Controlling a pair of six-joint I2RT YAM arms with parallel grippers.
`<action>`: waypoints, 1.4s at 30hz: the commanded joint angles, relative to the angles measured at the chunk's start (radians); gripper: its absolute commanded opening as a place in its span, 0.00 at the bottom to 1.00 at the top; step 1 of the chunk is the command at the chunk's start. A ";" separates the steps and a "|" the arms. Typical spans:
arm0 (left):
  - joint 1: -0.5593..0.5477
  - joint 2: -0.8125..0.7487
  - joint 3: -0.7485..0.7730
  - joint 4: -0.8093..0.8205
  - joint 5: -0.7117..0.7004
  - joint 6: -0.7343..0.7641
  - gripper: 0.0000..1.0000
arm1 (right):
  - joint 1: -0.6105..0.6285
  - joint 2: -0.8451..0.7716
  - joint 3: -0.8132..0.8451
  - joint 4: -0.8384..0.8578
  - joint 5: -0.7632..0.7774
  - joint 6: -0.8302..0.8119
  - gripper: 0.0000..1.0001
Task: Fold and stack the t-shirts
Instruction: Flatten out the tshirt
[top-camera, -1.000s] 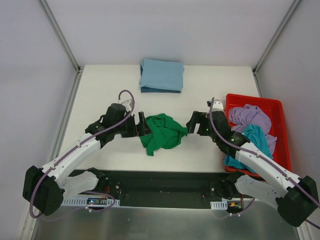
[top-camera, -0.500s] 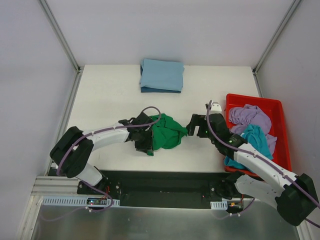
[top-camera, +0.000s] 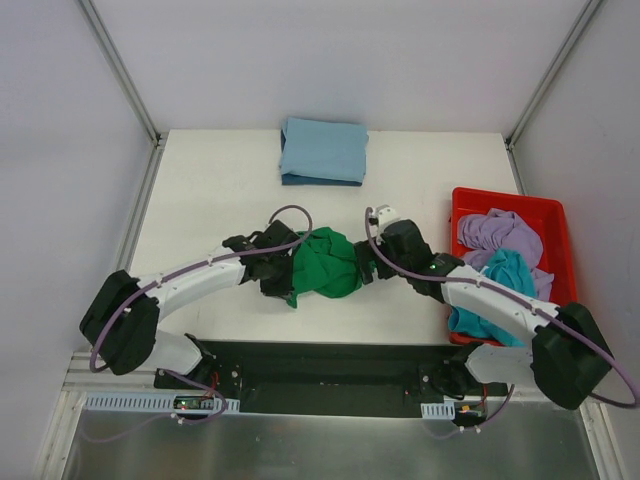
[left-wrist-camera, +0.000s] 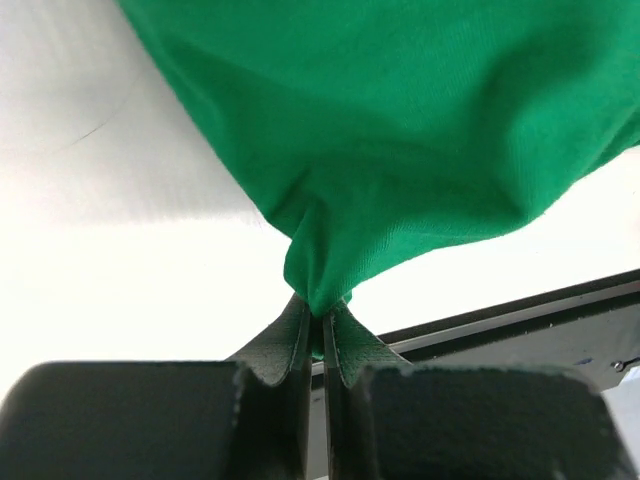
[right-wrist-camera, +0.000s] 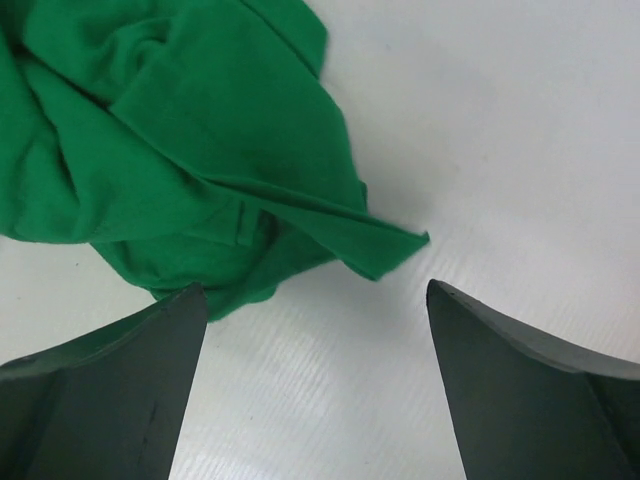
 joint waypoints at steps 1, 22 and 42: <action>0.008 -0.087 0.067 -0.159 -0.115 0.023 0.00 | 0.055 0.096 0.152 -0.019 -0.043 -0.264 0.91; 0.115 -0.201 0.101 -0.340 -0.472 -0.018 0.00 | 0.105 0.469 0.405 -0.077 0.312 -0.307 0.33; 0.266 -0.319 0.587 -0.300 -0.630 0.046 0.00 | -0.019 -0.074 0.448 -0.158 0.408 -0.184 0.01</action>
